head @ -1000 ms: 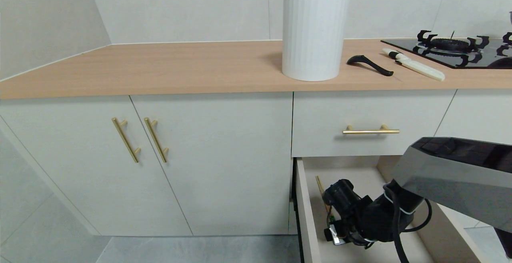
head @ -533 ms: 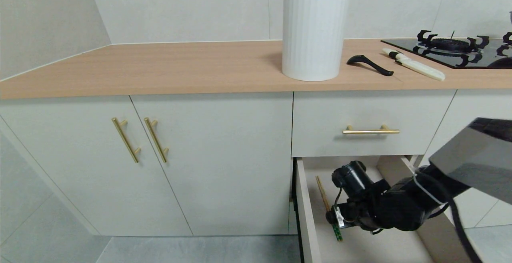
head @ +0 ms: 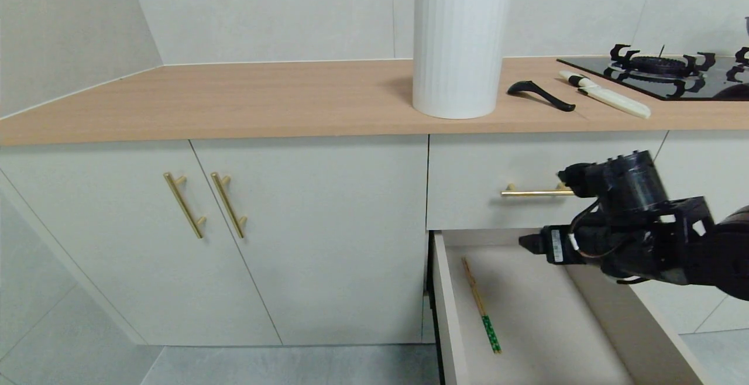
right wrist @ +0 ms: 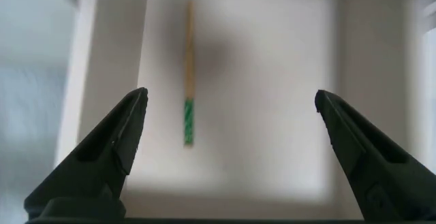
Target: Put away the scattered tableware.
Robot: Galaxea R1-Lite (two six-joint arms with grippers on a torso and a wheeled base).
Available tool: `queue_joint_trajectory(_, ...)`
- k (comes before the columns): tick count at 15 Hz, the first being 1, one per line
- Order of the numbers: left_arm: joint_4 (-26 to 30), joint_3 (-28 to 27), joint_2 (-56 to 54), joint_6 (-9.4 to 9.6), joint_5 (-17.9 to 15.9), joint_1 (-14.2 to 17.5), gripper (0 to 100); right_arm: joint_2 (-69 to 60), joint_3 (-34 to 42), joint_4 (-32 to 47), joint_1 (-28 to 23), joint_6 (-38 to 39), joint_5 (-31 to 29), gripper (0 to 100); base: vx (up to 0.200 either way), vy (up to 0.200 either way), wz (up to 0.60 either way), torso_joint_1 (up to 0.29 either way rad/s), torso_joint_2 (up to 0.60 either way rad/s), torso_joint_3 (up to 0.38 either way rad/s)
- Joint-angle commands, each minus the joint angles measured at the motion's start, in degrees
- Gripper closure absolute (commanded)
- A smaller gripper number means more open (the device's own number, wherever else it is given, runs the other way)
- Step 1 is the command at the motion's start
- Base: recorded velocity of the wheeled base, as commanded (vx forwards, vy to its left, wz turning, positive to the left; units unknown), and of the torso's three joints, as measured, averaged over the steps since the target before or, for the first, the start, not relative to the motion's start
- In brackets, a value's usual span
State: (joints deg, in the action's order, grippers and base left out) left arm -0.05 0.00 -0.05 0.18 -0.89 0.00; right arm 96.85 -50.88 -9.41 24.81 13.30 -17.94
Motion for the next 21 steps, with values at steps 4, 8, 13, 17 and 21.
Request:
queue_joint_trajectory(4, 0.0, 0.0, 0.0, -0.01, 0.0, 0.0, 0, -8.0, -0.3, -0.3, -3.5, -1.8, 0.3, 0, 0.000, 0.000, 0.00, 0.000, 0.00, 0.000)
queue_joint_trajectory(8, 0.0, 0.0, 0.0, -0.01, 0.0, 0.0, 0, -8.0, -0.3, -1.2, -3.9, -1.8, 0.2, 0, 0.000, 0.000, 0.00, 0.000, 0.00, 0.000)
queue_joint_trajectory(13, 0.0, 0.0, 0.0, -0.01, 0.0, 0.0, 0, -7.9, -0.2, -1.2, -4.1, -1.9, 0.2, 0, 0.000, 0.000, 0.00, 0.034, -0.14, -0.136)
queue_joint_trajectory(17, 0.0, 0.0, 0.0, -0.01, 0.0, 0.0, 0, -7.7, -0.1, -1.2, -4.1, -2.1, 0.1, 0, 0.000, 0.000, 0.00, 0.123, -0.43, -0.303)
queue_joint_trajectory(21, 0.0, 0.0, 0.0, -0.01, 0.0, 0.0, 0, -7.0, -0.1, -1.2, -4.1, -2.1, 0.2, 0, 0.000, 0.000, 0.00, 0.168, -0.47, -0.297)
